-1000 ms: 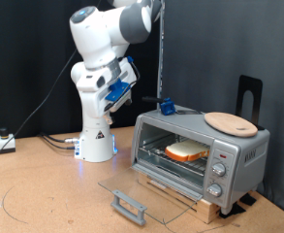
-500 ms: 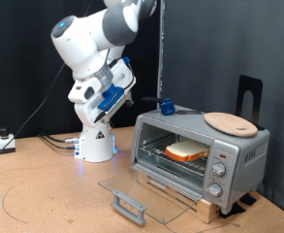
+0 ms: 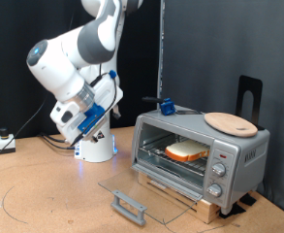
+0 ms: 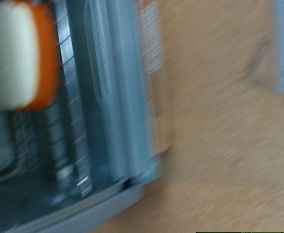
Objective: Make a piece of toast with the oven
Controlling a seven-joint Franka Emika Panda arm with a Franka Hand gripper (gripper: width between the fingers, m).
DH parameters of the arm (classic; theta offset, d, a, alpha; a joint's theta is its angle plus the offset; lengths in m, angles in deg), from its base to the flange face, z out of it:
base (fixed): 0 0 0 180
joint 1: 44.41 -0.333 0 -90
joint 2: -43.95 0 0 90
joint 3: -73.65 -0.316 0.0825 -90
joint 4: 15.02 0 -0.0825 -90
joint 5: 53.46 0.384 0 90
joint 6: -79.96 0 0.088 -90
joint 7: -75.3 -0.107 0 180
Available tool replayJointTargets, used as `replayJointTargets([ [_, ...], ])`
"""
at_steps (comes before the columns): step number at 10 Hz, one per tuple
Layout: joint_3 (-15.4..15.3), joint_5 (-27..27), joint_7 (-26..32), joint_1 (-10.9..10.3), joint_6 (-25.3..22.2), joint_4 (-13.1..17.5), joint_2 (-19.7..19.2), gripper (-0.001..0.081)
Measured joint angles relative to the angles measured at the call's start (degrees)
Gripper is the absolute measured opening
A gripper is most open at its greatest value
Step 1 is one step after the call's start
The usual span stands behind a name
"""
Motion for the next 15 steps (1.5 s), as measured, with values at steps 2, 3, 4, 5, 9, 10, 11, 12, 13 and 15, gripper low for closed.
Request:
replayJointTargets([
  [2, -0.52, -0.17, -0.01, 0.15, 2.66, -0.18, -1.65, 0.0807],
  [3, -0.53, -3.14, -0.88, 0.18, -0.41, 0.22, -2.02, 0.0807],
  [4, -0.66, -7.41, -3.69, 0.25, -5.08, 1.23, -3.43, 0.0807],
  [5, -0.72, -8.77, -6.37, 0.35, -8.65, 2.45, -6.40, 0.0807],
  [9, -0.15, -12.79, -15.36, 0.07, -2.28, 4.09, -20.75, 0.0807],
  [10, 0.26, -15.35, -18.45, -0.56, 0.87, 4.24, -23.48, 0.0807],
  [11, 0.91, -16.98, -21.02, -1.65, 2.44, 5.20, -26.32, 0.0807],
  [12, 0.89, -16.94, -20.53, -1.61, 2.35, 5.16, -26.25, 0.0807],
  [13, 0.62, -14.09, -16.89, -1.02, 2.18, 4.88, -26.24, 0.0807],
  [15, 0.86, -8.40, -9.71, 0.90, 0.24, 4.11, -26.76, 0.0807],
])
